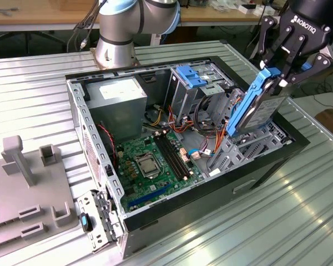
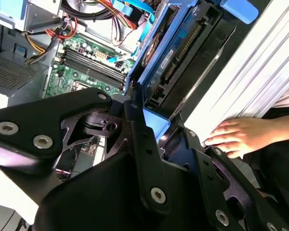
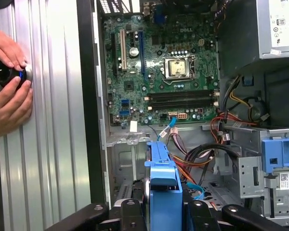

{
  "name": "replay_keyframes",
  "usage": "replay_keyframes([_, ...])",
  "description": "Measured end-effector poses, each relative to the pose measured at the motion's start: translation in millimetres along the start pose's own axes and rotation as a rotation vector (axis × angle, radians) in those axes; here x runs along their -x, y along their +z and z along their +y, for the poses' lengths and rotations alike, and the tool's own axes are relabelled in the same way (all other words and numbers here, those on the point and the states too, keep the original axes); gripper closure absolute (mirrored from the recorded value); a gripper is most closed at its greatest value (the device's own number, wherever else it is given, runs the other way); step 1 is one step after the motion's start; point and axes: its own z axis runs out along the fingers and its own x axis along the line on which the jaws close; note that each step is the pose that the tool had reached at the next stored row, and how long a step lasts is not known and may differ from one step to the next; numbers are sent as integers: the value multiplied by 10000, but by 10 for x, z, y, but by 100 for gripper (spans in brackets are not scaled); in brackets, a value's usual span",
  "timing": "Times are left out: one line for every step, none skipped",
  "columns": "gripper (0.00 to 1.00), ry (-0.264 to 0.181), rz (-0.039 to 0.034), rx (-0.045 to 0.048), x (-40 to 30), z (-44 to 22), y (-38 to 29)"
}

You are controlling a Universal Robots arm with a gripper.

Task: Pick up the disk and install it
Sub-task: 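Insert the disk into the insertion slot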

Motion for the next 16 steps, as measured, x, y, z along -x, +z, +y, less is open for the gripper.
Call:
replay_keyframes([63,1,0,0,-14,-1,3])
replay_keyframes([63,0,0,0,-29,-2,10])
replay_keyframes([63,-1,-1,0,-46,-5,17])
replay_keyframes([63,-1,-1,0,-64,-8,23])
replay_keyframes([63,-1,0,2,-73,-10,26])
replay_keyframes([63,-1,-2,2,-78,-13,32])
replay_keyframes([63,-2,-1,2,-79,-19,38])
replay_keyframes([63,-43,1,14,-80,-33,56])
replay_keyframes([63,-104,2,20,-82,-34,62])
replay_keyframes([63,-126,2,23,-82,-34,64])
replay_keyframes([63,-138,2,26,-81,-34,66])
replay_keyframes([63,-140,1,27,-81,-35,69])
replay_keyframes([63,-142,0,27,-81,-40,74])
replay_keyframes([63,-140,0,27,-80,-51,81])
replay_keyframes([63,-140,1,27,-80,-57,84])
replay_keyframes([63,-140,1,27,-80,-62,87])
